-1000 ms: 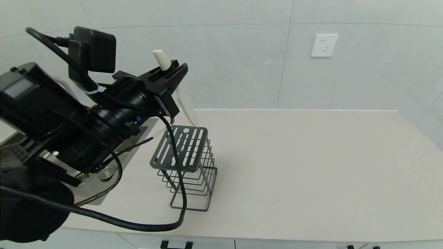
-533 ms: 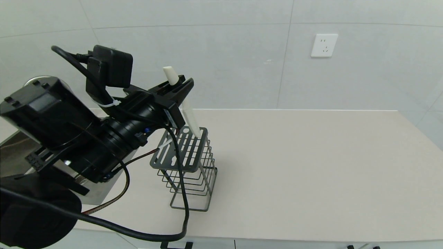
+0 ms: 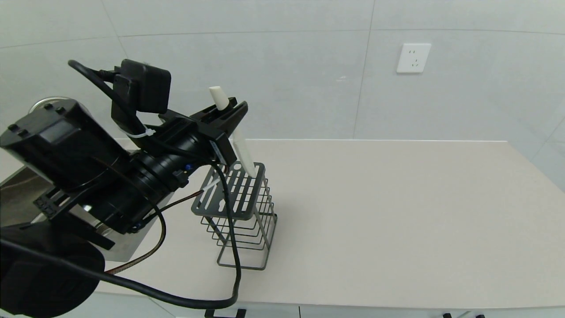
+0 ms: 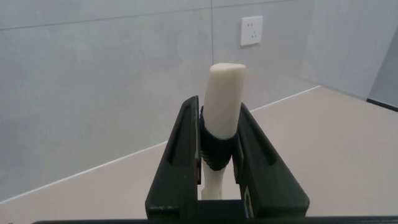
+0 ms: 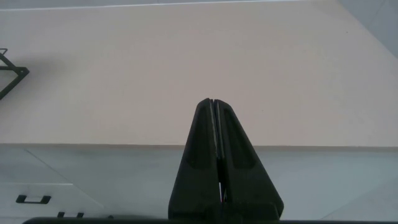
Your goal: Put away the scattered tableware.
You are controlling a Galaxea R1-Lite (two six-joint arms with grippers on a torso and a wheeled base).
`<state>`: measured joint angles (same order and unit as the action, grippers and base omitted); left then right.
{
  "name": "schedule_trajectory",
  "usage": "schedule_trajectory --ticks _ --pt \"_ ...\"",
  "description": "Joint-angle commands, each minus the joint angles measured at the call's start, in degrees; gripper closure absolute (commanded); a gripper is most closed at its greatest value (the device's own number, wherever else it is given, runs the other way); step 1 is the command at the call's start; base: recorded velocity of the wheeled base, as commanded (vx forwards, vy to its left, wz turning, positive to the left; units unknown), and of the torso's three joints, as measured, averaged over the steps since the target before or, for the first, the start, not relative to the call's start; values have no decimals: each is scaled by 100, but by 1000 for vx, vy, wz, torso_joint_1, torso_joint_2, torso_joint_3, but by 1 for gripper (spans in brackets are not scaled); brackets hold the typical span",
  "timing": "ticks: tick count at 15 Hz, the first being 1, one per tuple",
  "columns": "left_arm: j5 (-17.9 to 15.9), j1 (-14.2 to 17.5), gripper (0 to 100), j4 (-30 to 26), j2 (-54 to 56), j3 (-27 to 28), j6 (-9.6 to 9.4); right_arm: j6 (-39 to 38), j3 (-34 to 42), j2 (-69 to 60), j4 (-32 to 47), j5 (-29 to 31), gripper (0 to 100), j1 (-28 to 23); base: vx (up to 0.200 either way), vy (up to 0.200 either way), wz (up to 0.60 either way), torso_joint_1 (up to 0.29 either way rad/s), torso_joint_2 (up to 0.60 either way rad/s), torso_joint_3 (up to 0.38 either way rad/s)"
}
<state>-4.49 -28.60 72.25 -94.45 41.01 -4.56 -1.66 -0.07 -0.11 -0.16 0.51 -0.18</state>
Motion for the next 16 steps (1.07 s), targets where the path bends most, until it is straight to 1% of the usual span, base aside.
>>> schedule_trajectory --ticks 1,12,14,16 --pt "-8 -5 100 -1 -64 -5 8 -1 -1 11 -2 2 100 1 0 0 0 0 0 0" --pt "-17 3 100 8 -346 -14 52 -1 7 11 -2 2 100 1 0 0 0 0 0 0" --pt "-17 3 100 8 -398 -14 192 -1 -1 11 -2 2 100 1 0 0 0 0 0 0" --pt "-17 21 100 26 -460 -14 210 -1 -1 11 -2 2 100 1 0 0 0 0 0 0"
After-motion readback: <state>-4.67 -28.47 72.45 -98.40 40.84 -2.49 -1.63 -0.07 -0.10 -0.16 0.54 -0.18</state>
